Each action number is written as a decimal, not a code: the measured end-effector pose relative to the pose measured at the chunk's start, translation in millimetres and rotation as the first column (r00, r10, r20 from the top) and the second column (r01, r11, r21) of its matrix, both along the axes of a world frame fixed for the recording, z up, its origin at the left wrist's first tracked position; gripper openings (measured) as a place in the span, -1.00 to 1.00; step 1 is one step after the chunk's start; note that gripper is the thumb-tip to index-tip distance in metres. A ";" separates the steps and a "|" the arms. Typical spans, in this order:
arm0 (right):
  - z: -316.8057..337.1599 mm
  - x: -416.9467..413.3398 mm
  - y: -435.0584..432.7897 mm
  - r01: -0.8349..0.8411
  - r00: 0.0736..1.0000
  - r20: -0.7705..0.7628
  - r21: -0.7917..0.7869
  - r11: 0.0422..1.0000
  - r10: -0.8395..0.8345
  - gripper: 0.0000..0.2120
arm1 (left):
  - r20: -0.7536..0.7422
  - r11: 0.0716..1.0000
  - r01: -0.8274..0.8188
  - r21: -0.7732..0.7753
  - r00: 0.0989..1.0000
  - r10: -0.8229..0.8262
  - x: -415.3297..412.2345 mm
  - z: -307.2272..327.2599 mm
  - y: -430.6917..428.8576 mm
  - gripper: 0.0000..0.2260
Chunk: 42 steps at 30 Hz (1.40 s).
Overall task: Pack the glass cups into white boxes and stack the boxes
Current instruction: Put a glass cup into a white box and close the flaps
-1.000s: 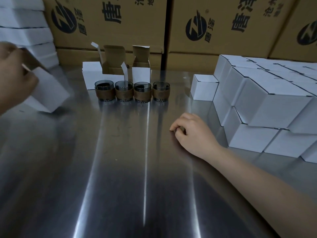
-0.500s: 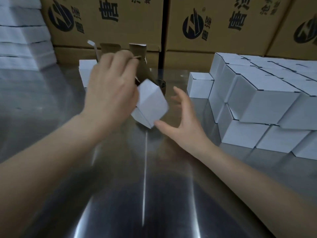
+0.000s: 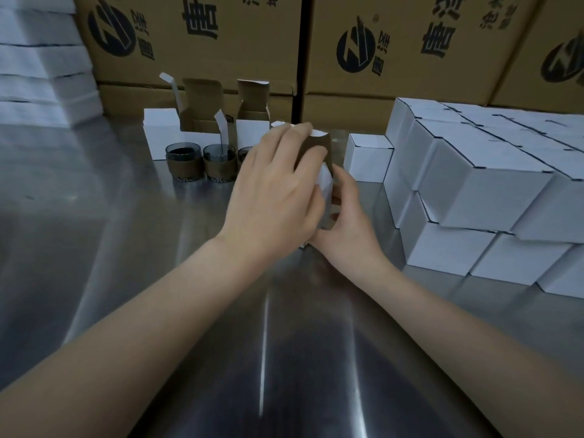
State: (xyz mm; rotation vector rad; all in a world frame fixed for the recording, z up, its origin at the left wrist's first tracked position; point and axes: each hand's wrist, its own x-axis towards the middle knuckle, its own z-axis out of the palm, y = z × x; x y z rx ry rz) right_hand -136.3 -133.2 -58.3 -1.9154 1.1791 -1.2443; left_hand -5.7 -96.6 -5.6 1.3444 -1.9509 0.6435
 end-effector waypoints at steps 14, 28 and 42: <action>-6.8 -14.4 -23.0 0.050 0.998 0.023 0.110 0.993 -0.053 -0.13 | -0.179 0.985 -0.067 0.158 0.979 0.095 60.8 -28.8 -43.0 -0.68; -11.9 -16.7 -31.2 0.040 0.997 0.066 0.146 0.988 -0.050 -0.20 | -0.283 0.755 -0.363 0.546 0.769 0.574 142.8 -27.3 -117.5 -0.40; -8.6 -16.8 -28.9 -0.002 0.994 0.107 0.161 0.987 -0.016 -0.26 | -0.555 0.863 -0.252 0.437 0.680 0.479 161.0 -54.3 -118.9 -0.74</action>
